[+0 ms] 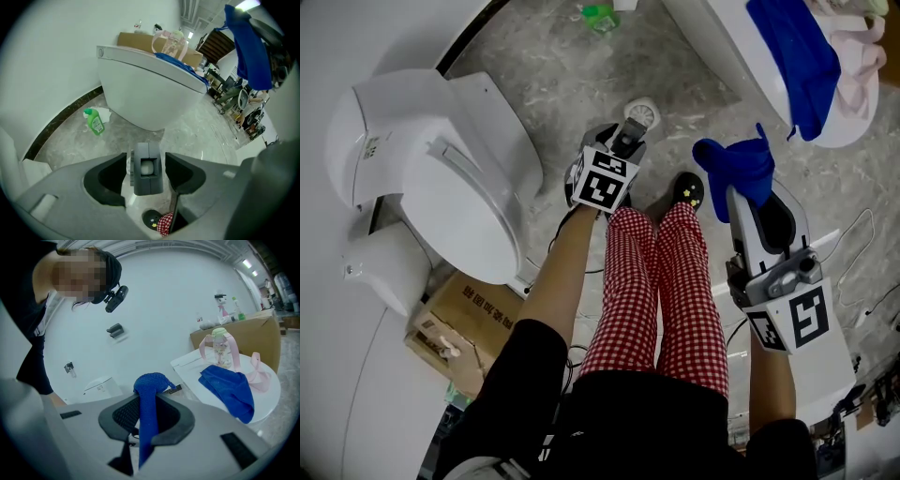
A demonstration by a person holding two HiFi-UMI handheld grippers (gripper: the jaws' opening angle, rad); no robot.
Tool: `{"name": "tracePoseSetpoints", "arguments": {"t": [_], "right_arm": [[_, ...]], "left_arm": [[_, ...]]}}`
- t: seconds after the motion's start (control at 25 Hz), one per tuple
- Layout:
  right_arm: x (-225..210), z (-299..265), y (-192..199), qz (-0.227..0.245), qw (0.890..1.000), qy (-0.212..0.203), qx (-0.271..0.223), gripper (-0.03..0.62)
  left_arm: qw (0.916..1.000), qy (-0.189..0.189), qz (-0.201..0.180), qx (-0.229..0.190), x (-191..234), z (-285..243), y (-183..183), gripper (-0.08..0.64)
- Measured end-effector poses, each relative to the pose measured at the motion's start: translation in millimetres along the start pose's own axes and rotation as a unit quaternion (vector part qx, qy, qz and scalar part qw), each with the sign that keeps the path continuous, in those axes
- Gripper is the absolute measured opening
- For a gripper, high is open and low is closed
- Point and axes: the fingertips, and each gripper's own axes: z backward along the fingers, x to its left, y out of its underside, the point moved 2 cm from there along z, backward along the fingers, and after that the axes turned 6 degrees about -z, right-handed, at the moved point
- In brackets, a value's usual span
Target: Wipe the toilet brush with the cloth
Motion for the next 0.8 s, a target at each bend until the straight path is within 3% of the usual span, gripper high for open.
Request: {"name": "tracePoseSetpoints", "arguments": {"t": [0.24,0.8], "right_arm": [[-5.2,0.3,-0.1,-0.003,1.000,0.001,0.004,0.067],[-17.4,2.1,6.7,-0.015,1.000,0.012,0.011,0.067]], "left_arm": [[0.9992,0.002,-0.018,0.035,-2.0,-12.3,0.6,0.242],[0.9954,0.003,0.002,0.096,2.9,-36.4,14.9,0.242]]}}
